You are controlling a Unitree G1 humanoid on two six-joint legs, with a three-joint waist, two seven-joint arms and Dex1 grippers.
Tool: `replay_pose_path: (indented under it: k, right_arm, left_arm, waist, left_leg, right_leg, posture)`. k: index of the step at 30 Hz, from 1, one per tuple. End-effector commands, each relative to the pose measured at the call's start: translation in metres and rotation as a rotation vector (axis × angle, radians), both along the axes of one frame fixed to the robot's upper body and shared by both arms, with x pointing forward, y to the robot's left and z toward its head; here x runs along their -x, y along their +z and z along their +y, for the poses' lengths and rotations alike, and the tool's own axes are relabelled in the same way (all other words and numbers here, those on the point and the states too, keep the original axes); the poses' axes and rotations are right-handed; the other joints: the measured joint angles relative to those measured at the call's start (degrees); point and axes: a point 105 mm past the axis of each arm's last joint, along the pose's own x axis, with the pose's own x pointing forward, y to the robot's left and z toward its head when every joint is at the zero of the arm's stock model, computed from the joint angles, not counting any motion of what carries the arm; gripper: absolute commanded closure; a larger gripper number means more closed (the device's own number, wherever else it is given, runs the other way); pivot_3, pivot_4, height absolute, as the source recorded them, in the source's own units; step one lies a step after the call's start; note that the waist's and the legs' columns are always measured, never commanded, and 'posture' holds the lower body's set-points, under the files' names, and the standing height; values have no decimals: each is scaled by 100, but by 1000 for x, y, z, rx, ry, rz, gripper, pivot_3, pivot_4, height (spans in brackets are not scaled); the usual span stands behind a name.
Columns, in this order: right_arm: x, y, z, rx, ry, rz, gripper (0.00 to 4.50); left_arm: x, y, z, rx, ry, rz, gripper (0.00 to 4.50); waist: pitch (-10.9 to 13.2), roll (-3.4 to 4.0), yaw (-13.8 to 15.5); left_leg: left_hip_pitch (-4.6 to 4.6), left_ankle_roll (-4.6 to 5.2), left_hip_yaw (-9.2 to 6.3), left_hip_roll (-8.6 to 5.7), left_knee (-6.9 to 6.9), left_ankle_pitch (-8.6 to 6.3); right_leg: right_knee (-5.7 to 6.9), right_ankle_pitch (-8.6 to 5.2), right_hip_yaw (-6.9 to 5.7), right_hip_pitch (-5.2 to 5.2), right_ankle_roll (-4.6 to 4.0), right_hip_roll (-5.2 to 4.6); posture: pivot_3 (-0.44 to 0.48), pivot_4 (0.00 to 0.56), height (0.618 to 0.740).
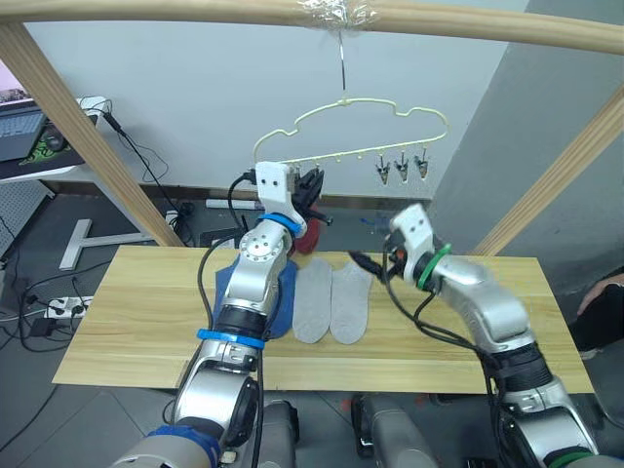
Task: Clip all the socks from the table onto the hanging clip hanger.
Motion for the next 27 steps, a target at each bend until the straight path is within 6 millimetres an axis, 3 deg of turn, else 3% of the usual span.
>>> replay_pose_path:
  k: [1, 3, 8, 16, 19, 27]
  right_arm:
    - [-7, -40, 15, 102, -8, 12, 0]
    - [-8, -63, 21, 119, -32, 72, 0]
    - [-10, -83, 36, 158, -15, 115, 0]
    - [-8, -122, 27, 289, -8, 185, 0]
    - [-6, -131, 19, 323, -3, 188, 574]
    - [4, -140, 4, 333, 20, 212, 3467]
  left_arm:
    - [10, 10, 13, -18, 23, -42, 4494]
    - [13, 7, 20, -32, 43, -35, 4494]
    - [18, 2, 24, -57, 80, -21, 4494]
    - [21, -2, 23, -63, 83, -10, 4494]
    - [20, -1, 23, -60, 83, -9, 4500]
    - [21, -2, 22, -59, 80, -3, 4500]
  waist:
    - [-3, -5, -9]
    - [-4, -5, -13]
    - [-2, -3, 48]
    - [-4, -3, 119]
    - [-4, -2, 120]
    - [-7, -1, 132]
  left_leg:
    - [8, 0, 2, 0, 1, 0]
    - [23, 0, 1, 0, -5, 0]
    - [25, -1, 0, 5, -5, 0]
    - [46, 1, 3, 2, -6, 0]
    - [61, 0, 2, 2, -7, 0]
    - [96, 1, 4, 2, -5, 0]
  right_leg:
    - [-2, 0, 0, 6, 1, 0]
    - [1, 0, 3, 9, 0, 2]
    - [9, 1, 3, 10, -2, 3]
    - [4, 0, 6, 28, 1, 2]
    - [9, 0, 8, 37, 0, 4]
    - [0, -1, 8, 84, 1, 1]
  posture:
    - [-33, 214, 740]
    - [-17, 216, 740]
    - [19, 220, 740]
    - [27, 220, 740]
    - [27, 217, 740]
    - [17, 214, 740]
